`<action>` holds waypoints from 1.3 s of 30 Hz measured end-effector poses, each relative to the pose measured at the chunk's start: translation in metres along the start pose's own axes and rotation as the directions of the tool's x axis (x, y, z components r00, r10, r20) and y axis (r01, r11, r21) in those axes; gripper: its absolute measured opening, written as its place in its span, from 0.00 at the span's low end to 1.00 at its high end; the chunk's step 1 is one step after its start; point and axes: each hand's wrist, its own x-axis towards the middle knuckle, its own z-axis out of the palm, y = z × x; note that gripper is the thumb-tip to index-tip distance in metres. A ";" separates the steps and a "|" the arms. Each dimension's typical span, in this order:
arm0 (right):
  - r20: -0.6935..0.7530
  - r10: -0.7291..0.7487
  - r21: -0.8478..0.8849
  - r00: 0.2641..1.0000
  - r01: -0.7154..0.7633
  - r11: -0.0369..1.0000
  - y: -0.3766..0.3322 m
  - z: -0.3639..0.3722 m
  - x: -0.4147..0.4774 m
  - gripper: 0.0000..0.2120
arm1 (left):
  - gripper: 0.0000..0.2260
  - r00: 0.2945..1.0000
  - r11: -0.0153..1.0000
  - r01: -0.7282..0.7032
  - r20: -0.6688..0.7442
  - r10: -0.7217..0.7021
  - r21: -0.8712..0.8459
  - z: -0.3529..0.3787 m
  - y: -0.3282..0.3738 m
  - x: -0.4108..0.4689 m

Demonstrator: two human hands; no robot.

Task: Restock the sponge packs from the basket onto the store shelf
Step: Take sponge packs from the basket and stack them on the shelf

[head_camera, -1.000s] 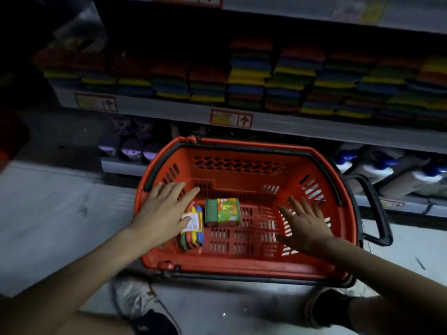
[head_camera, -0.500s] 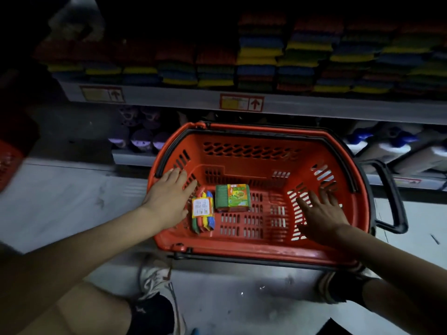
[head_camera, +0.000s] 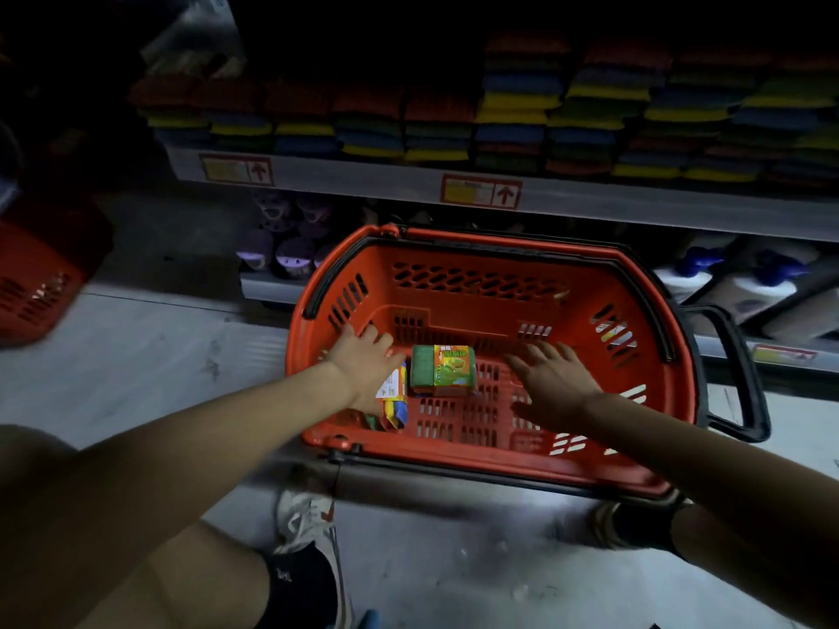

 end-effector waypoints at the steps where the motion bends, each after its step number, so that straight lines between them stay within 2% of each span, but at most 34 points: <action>1: -0.003 -0.019 0.023 1.000 0.019 1.000 -0.004 0.000 0.013 0.40 | 0.48 0.999 1.000 -0.014 0.032 0.014 0.007 0.002 0.004 0.009; 5: -0.018 -0.111 0.114 0.994 0.112 0.987 -0.020 0.004 0.071 0.45 | 0.58 0.987 0.999 -0.036 0.155 0.039 -0.018 0.014 0.020 0.048; 8: -0.033 -0.168 0.118 0.985 0.171 0.978 -0.035 0.015 0.113 0.49 | 0.60 0.972 0.998 -0.056 0.227 0.057 -0.012 0.027 0.033 0.077; 11: -0.046 -0.214 0.027 0.976 0.216 0.976 -0.051 0.035 0.144 0.48 | 0.55 0.967 0.999 -0.035 0.251 0.036 -0.009 0.042 0.039 0.095; 14: -0.088 -0.219 -0.082 0.972 0.212 0.974 -0.063 0.052 0.157 0.43 | 0.45 0.971 0.997 0.029 0.237 -0.011 -0.072 0.051 0.039 0.101; 15: -0.092 -0.206 -0.099 0.974 0.197 0.975 -0.064 0.056 0.158 0.43 | 0.47 0.975 0.995 0.045 0.221 -0.024 -0.090 0.054 0.038 0.102; 18: -0.086 -0.125 -0.070 0.988 0.119 0.990 -0.065 0.063 0.158 0.45 | 0.61 0.982 0.995 0.027 0.189 -0.008 -0.097 0.055 0.036 0.101; 20: -0.052 -0.076 -0.017 0.996 0.076 0.997 -0.065 0.066 0.157 0.44 | 0.64 0.982 0.989 0.034 0.189 -0.006 -0.143 0.050 0.035 0.097; 22: -0.009 -0.069 -0.016 0.998 0.068 0.998 -0.062 0.070 0.154 0.42 | 0.61 0.977 0.982 0.053 0.213 -0.014 -0.181 0.039 0.033 0.091; 25: 0.069 -0.034 0.006 0.997 0.033 0.999 -0.050 0.073 0.143 0.38 | 0.49 0.976 0.961 0.084 0.214 -0.026 -0.264 0.018 0.026 0.084; 27: 0.053 0.005 0.046 0.999 -0.008 0.999 -0.042 0.067 0.129 0.35 | 0.43 0.975 0.918 0.130 0.216 -0.050 -0.376 0.003 0.017 0.074; 30: 0.000 0.071 0.267 0.997 -0.068 0.961 -0.028 0.034 0.104 0.35 | 0.45 0.975 0.781 0.212 0.184 -0.126 -0.587 -0.021 -0.002 0.058; 34: -0.048 0.176 0.629 0.983 -0.107 0.770 -0.002 -0.036 0.063 0.39 | 0.48 0.969 0.438 0.229 0.163 -0.185 -0.869 -0.069 -0.028 0.019; 35: -0.074 0.200 0.693 0.977 -0.094 0.715 0.006 -0.054 0.052 0.38 | 0.44 0.969 0.347 0.210 0.148 -0.196 -0.914 -0.082 -0.033 0.007; 37: -0.117 0.213 0.781 0.970 -0.043 0.623 0.019 -0.090 0.026 0.35 | 0.29 0.968 0.143 0.136 0.101 -0.228 -0.980 -0.101 -0.041 -0.015; 38: -0.129 0.212 0.817 0.969 -0.018 0.576 0.024 -0.107 0.012 0.36 | 0.23 0.967 0.027 0.104 0.095 -0.237 -0.994 -0.110 -0.042 -0.025; 39: -0.146 0.217 0.847 0.965 0.008 0.531 0.028 -0.125 -0.004 0.39 | 0.22 0.965 -0.087 0.070 0.089 -0.245 -0.994 -0.120 -0.043 -0.036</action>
